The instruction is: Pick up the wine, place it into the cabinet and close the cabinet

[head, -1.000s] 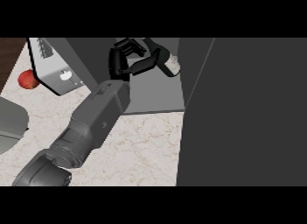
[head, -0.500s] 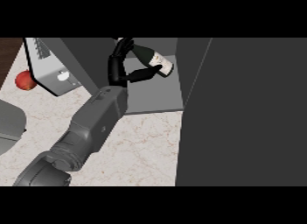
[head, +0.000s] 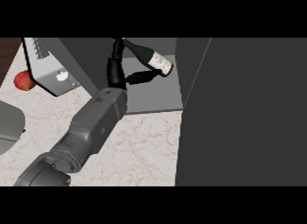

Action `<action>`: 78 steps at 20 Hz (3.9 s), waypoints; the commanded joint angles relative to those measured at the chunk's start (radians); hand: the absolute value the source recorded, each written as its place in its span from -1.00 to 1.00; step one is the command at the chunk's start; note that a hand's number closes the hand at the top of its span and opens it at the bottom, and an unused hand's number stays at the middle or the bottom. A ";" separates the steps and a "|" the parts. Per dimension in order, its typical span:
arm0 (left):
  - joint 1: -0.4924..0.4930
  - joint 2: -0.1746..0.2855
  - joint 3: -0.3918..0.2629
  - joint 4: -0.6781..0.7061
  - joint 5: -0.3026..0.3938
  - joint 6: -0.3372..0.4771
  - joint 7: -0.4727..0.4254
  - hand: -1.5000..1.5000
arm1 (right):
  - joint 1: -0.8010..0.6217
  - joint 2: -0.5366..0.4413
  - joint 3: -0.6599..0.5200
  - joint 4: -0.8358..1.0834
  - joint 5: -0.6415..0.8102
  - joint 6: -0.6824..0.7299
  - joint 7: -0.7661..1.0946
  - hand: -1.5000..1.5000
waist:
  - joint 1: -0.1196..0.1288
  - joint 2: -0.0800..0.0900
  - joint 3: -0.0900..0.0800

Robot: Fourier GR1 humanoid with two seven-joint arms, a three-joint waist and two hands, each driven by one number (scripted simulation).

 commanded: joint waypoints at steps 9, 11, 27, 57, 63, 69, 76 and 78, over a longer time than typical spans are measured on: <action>0.030 0.031 0.018 -0.005 -0.004 -0.119 -0.028 -1.00 | -0.042 -0.002 -0.006 -0.009 -0.014 -0.015 0.033 -1.00 | 0.006 0.005 -0.003; 0.040 -0.002 0.016 -0.013 -0.007 -0.102 -0.062 -1.00 | -0.038 0.003 0.006 -0.001 -0.028 -0.014 0.024 -1.00 | 0.014 -0.001 -0.002; 0.062 -0.002 0.015 -0.027 0.032 -0.229 -0.084 -1.00 | -0.052 -0.006 0.021 -0.028 -0.019 -0.035 0.044 -1.00 | 0.015 -0.008 -0.002; 0.639 0.040 -0.735 -1.006 0.283 0.194 0.114 -1.00 | 0.043 -0.018 -0.005 -0.070 0.003 -0.051 0.040 -1.00 | 0.090 -0.034 0.000; 0.778 0.076 -0.781 -1.264 0.216 0.267 0.160 -1.00 | -0.013 -0.051 -0.103 -0.037 -0.083 -0.036 0.023 -1.00 | 0.089 -0.031 0.000; 0.935 0.150 -0.831 -1.481 0.120 0.366 0.214 -1.00 | 0.023 -0.024 -0.032 -0.067 -0.011 -0.053 0.032 -1.00 | 0.085 -0.030 0.000; 1.092 0.248 -0.892 -1.744 0.067 0.354 0.257 -1.00 | 0.061 -0.035 -0.040 -0.021 -0.055 -0.001 -0.001 -1.00 | 0.085 -0.030 0.000; 1.115 0.293 -0.851 -1.728 0.088 0.269 0.226 -1.00 | 0.094 -0.021 -0.009 -0.079 -0.090 -0.001 0.038 -1.00 | 0.081 -0.029 0.000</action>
